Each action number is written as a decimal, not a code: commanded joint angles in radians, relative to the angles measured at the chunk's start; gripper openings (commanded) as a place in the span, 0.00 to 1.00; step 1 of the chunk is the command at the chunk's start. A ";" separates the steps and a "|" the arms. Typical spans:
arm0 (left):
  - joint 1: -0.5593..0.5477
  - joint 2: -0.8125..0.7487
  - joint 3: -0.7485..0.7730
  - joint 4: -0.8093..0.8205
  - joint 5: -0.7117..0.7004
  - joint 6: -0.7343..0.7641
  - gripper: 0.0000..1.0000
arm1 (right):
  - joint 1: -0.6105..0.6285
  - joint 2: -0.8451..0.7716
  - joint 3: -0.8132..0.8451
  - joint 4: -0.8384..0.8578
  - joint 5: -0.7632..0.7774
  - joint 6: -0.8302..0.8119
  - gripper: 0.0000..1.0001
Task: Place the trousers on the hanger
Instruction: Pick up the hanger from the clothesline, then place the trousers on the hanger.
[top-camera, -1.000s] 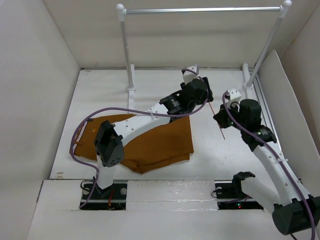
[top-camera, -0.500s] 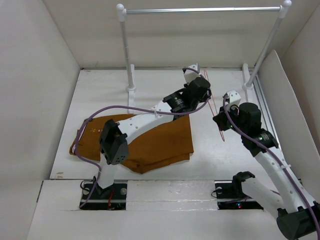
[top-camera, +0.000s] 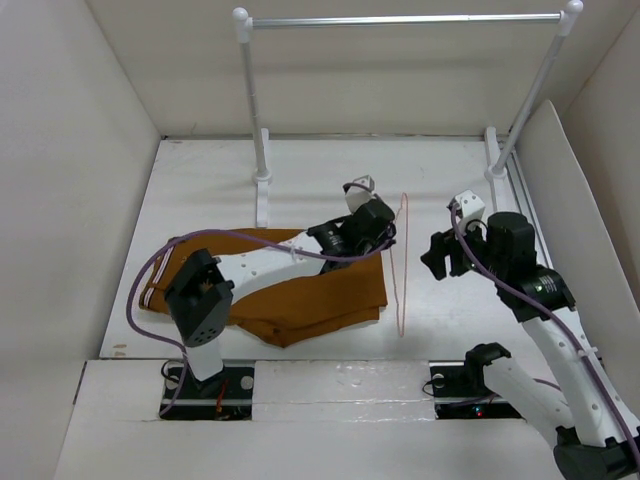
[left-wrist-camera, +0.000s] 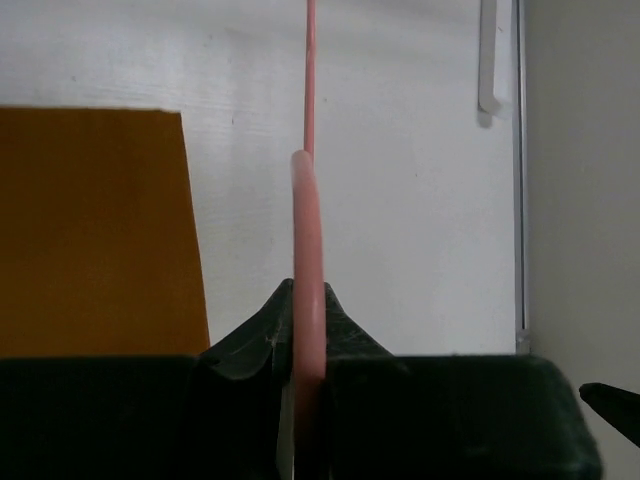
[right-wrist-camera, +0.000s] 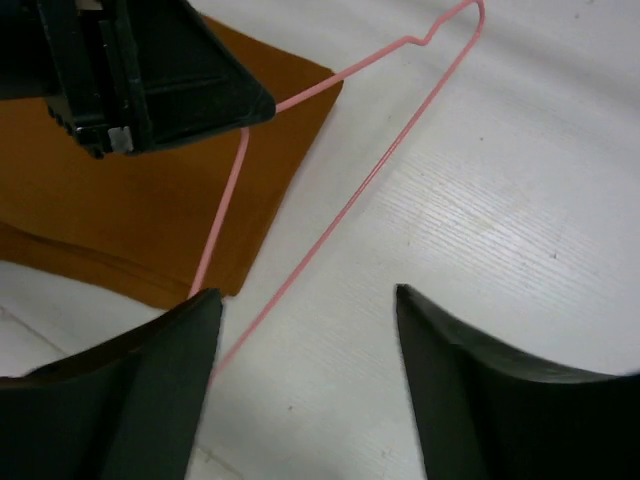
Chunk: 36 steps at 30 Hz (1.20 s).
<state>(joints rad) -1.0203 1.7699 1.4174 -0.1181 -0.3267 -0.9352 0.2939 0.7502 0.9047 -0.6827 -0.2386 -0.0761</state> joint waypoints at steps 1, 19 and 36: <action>-0.041 -0.127 -0.104 0.145 -0.015 -0.089 0.00 | -0.009 -0.009 0.005 -0.055 -0.094 -0.065 0.68; -0.041 -0.044 -0.301 0.153 -0.106 -0.163 0.00 | 0.071 0.362 -0.348 0.672 -0.255 0.131 0.34; -0.041 -0.017 -0.311 0.097 -0.153 -0.140 0.00 | 0.152 0.725 -0.429 1.058 -0.254 0.303 0.47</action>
<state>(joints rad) -1.0634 1.7382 1.1210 0.0353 -0.4385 -1.0988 0.4217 1.4532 0.5049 0.2455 -0.4576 0.1631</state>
